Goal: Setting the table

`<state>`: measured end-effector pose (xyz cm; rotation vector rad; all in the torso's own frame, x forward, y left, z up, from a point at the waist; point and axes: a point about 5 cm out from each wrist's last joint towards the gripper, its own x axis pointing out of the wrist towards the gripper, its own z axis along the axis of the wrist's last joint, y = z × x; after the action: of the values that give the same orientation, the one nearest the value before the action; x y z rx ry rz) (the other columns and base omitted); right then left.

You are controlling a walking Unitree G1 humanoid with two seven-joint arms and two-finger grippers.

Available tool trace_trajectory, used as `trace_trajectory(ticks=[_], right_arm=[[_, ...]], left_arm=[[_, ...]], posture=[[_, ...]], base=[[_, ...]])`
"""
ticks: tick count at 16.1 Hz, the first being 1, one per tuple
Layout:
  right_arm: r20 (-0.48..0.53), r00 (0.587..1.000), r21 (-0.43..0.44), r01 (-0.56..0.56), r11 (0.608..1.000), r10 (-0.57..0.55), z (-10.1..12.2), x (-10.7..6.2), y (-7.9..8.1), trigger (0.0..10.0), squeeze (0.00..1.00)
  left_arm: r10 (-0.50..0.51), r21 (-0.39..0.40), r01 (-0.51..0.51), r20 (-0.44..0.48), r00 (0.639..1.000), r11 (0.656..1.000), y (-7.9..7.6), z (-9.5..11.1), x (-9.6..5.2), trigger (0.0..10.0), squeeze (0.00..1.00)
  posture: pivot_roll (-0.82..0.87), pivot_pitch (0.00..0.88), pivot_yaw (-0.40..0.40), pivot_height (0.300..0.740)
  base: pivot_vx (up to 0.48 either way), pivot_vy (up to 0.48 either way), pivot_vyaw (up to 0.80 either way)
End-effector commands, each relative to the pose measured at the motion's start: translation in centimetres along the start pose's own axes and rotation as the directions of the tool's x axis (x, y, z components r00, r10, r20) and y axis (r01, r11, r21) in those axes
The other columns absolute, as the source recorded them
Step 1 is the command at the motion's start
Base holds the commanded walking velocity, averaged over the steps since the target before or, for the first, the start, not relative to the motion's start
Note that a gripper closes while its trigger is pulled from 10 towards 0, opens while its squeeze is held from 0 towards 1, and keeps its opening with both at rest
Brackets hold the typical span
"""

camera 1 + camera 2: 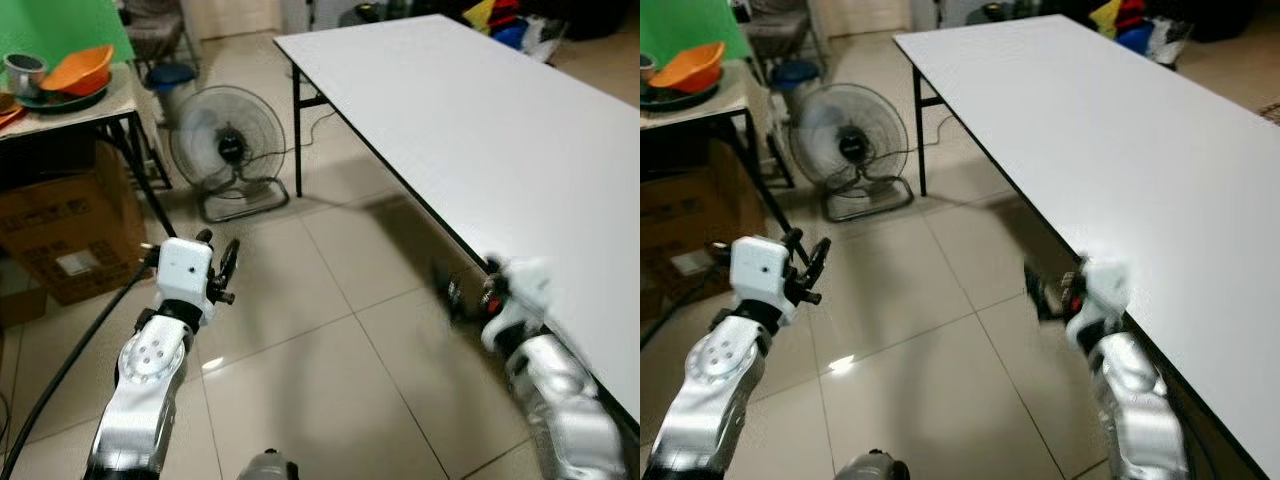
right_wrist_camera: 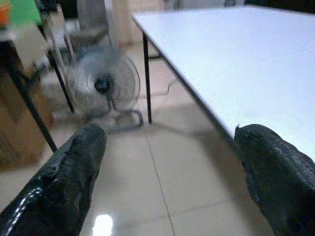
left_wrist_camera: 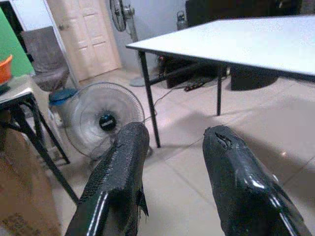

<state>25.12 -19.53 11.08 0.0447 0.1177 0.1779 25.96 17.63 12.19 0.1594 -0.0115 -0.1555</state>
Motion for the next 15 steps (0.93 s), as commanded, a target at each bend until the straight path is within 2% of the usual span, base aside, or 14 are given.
trace_trajectory(ticks=[1, 4, 6, 10, 11, 14, 15], right_arm=[[-0.018, 0.999, 0.049, 0.037, 0.998, -0.036, 0.6, -0.6, 0.4, 10.0, 0.0], [0.024, 0.997, 0.067, 0.072, 0.995, -0.073, 1.7, -0.2, 1.1, 10.0, 0.0], [0.003, 0.999, 0.034, -0.038, 0.999, 0.038, 2.3, 0.8, 3.7, 10.0, 0.0], [-0.037, 0.997, -0.012, -0.062, 0.998, 0.062, 2.3, 1.4, 4.1, 10.0, 0.0], [-0.045, 0.998, 0.026, -0.044, 0.999, 0.045, 2.4, 1.7, 4.1, 10.0, 0.0], [-0.024, 0.997, 0.054, -0.068, 0.996, 0.069, 2.8, 1.8, 4.9, 10.0, 0.0], [-0.011, 0.997, 0.037, -0.079, 0.996, 0.079, 3.0, 1.8, 5.0, 10.0, 0.0]], left_arm=[[0.01, -0.022, -0.01, -0.018, 1.0, 1.0, -0.2, 0.6, -0.8, 10.0, 0.0], [0.02, -0.007, -0.02, -0.017, 1.0, 1.0, -0.5, 1.1, -1.2, 10.0, 0.0], [0.016, 0.014, -0.015, -0.058, 0.998, 1.0, -1.1, 1.8, -0.9, 10.0, 0.0], [0.028, 0.001, -0.028, -0.063, 0.998, 1.0, -1.3, 2.6, -0.7, 10.0, 0.0], [0.027, -0.003, -0.027, -0.067, 0.997, 1.0, -1.4, 2.8, -0.7, 10.0, 0.0], [0.033, -0.002, -0.033, -0.076, 0.997, 0.999, -1.2, 3.2, -0.8, 10.0, 0.0], [0.033, -0.004, -0.034, -0.076, 0.997, 0.999, -1.2, 3.2, -0.8, 10.0, 0.0]], posture=[[0.11, 0.0, 0.037, 0.727], [0.12, 0.0, 0.039, 0.727], [0.15, 0.0, 0.028, 0.727], [0.17, 0.0, 0.01, 0.727], [0.17, 0.0, 0.011, 0.727], [0.17, 0.0, 0.009, 0.727], [0.17, 0.0, 0.008, 0.727]], base=[[0.0, 0.0, 0.0], [0.175, 0.0, 0.0], [0.281, 0.0, 0.8], [0.292, 0.0, 0.8], [0.311, 0.0, 0.0], [0.307, 0.0, 0.0], [0.307, 0.0, 0.0]])
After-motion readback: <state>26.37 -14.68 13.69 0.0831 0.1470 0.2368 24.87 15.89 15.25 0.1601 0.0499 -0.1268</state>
